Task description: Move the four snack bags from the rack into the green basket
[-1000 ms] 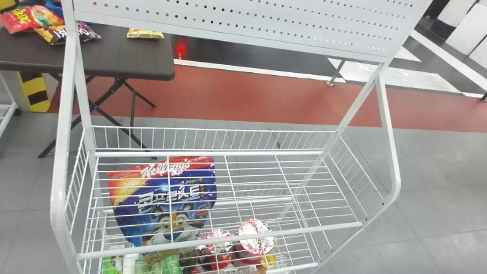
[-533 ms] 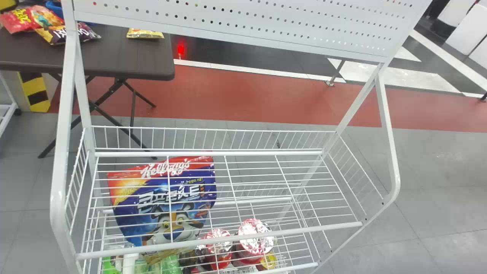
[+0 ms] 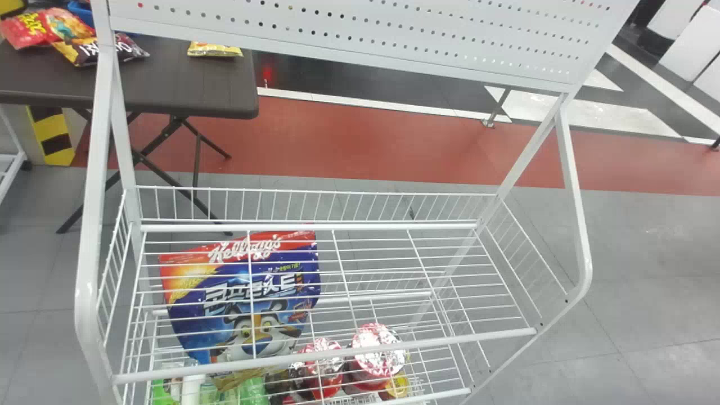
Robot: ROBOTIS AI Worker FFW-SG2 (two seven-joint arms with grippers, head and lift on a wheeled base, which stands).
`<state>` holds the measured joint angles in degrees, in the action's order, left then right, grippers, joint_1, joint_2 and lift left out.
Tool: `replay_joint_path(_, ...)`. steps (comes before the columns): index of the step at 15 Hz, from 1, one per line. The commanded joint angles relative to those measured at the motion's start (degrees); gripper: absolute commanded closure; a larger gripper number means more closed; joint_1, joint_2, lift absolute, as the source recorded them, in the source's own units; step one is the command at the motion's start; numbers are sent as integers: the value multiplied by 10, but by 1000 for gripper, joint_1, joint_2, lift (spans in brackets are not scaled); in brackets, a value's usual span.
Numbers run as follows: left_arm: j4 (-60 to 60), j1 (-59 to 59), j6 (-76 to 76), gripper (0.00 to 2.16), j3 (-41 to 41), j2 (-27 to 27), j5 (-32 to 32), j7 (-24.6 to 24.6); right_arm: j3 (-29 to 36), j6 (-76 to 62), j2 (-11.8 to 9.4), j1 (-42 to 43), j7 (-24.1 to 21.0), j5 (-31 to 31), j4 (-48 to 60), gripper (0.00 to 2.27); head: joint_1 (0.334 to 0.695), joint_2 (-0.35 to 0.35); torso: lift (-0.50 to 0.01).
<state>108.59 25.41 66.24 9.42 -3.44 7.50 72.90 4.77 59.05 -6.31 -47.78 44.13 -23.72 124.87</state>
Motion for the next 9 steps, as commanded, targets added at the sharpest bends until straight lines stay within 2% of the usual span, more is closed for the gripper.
replay_joint_path(1,0,0,0,1872,-1,-1,1,0,46,1,2,-6,-5,-1,6,157,695,-350,0)
replay_joint_path(2,0,0,0,1872,1,0,1,0,70,-9,3,-8,-19,-1,8,-1,695,-350,0)
replay_joint_path(6,2,0,2,1872,4,1,1,0,133,-164,7,-4,-40,5,-27,56,695,-350,0)
replay_joint_path(9,4,2,3,1872,6,1,0,0,170,-201,12,22,-33,-4,-57,56,695,-350,0)
